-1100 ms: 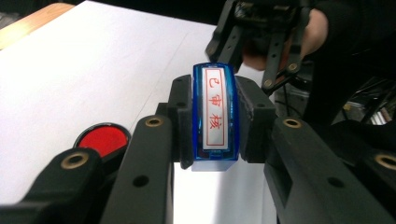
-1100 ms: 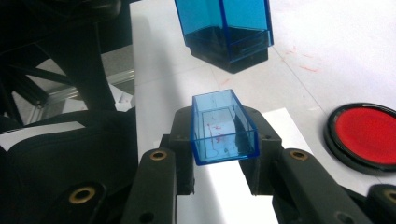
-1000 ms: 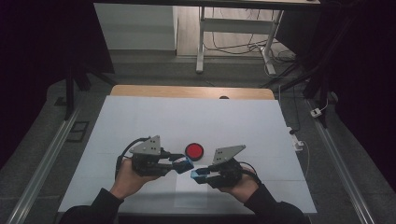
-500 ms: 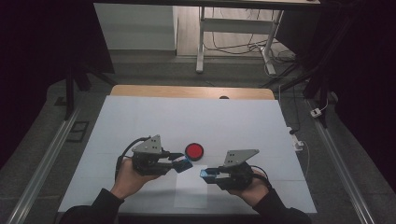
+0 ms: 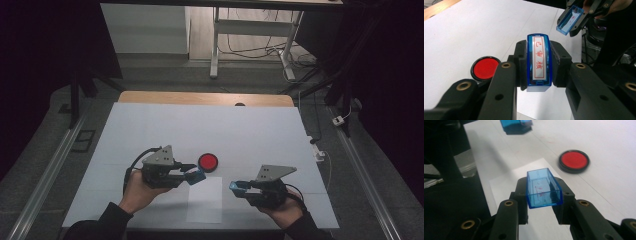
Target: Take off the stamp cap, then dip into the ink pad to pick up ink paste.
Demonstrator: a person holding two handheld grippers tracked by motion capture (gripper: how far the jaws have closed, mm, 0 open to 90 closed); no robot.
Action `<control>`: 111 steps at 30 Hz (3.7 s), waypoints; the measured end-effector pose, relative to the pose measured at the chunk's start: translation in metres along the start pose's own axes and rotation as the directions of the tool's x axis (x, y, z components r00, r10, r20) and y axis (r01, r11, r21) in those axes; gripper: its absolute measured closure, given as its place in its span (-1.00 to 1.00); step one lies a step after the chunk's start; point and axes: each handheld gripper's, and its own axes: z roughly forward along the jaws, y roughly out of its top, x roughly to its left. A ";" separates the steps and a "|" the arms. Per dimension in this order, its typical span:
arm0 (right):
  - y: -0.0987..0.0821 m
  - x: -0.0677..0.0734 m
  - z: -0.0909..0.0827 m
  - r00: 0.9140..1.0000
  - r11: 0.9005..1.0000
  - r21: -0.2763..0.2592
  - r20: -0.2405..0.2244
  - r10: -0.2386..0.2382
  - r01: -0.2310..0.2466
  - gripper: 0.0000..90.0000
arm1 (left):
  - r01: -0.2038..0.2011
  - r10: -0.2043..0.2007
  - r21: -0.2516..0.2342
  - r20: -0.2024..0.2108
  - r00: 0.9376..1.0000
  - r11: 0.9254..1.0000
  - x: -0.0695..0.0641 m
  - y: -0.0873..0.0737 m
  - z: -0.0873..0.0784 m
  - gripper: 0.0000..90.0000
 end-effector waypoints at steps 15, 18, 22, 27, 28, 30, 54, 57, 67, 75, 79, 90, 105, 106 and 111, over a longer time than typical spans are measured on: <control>-0.027 -0.011 -0.037 0.989 0.997 -0.004 0.129 0.073 -0.073 0.54 | 0.012 -0.012 -0.003 -0.003 1.000 1.000 0.001 -0.001 -0.001 0.56; -0.033 -0.010 -0.043 0.986 0.997 0.001 0.149 0.079 -0.080 0.54 | 0.015 -0.015 -0.004 -0.004 1.000 1.000 0.001 -0.001 -0.001 0.56; -0.040 -0.011 -0.052 0.978 0.995 -0.004 0.183 0.101 -0.102 0.54 | 0.018 -0.018 -0.006 -0.006 1.000 1.000 0.002 -0.001 -0.001 0.56; -0.047 -0.012 -0.061 0.967 0.991 -0.021 0.217 0.131 -0.129 0.54 | 0.025 -0.025 -0.007 -0.012 1.000 1.000 0.003 -0.001 -0.002 0.56; -0.048 -0.012 -0.062 0.966 0.991 -0.020 0.222 0.134 -0.133 0.54 | 0.026 -0.027 -0.007 -0.013 1.000 1.000 0.003 -0.001 -0.002 0.56; -0.051 -0.013 -0.065 0.962 0.989 -0.022 0.233 0.146 -0.145 0.54 | 0.030 -0.030 -0.008 -0.014 0.999 1.000 0.004 -0.001 -0.002 0.56; -0.062 -0.016 -0.071 0.951 0.978 -0.013 0.231 0.205 -0.208 0.53 | 0.057 -0.056 0.006 -0.043 0.997 0.998 0.016 0.000 0.003 0.56; -0.062 -0.016 -0.071 0.951 0.978 -0.016 0.232 0.206 -0.208 0.54 | 0.071 -0.070 0.009 -0.040 0.997 0.997 0.022 0.001 0.006 0.56; -0.064 -0.016 -0.074 0.950 0.977 -0.025 0.231 0.210 -0.210 0.53 | 0.078 -0.075 0.040 -0.063 0.995 0.996 0.033 0.006 0.020 0.56; -0.064 -0.014 -0.076 0.951 0.978 -0.030 0.227 0.210 -0.209 0.53 | 0.091 -0.086 0.057 -0.075 0.993 0.994 0.045 0.010 0.032 0.56; -0.064 -0.014 -0.076 0.952 0.978 -0.027 0.228 0.205 -0.204 0.53 | 0.097 -0.092 0.067 -0.078 0.993 0.993 0.051 0.012 0.040 0.56; -0.066 -0.013 -0.079 0.950 0.978 -0.037 0.233 0.209 -0.206 0.53 | 0.120 -0.111 0.098 -0.087 0.990 0.988 0.064 0.014 0.064 0.56; -0.066 -0.012 -0.079 0.952 0.980 -0.032 0.235 0.196 -0.194 0.53 | 0.154 -0.140 0.126 -0.118 0.983 0.980 0.080 0.007 0.082 0.56; -0.066 -0.012 -0.079 0.952 0.981 -0.031 0.235 0.196 -0.194 0.53 | 0.154 -0.139 0.130 -0.117 0.983 0.979 0.081 0.006 0.083 0.56; -0.066 -0.011 -0.079 0.952 0.981 -0.029 0.236 0.193 -0.192 0.53 | 0.158 -0.140 0.150 -0.123 0.982 0.976 0.084 0.003 0.091 0.56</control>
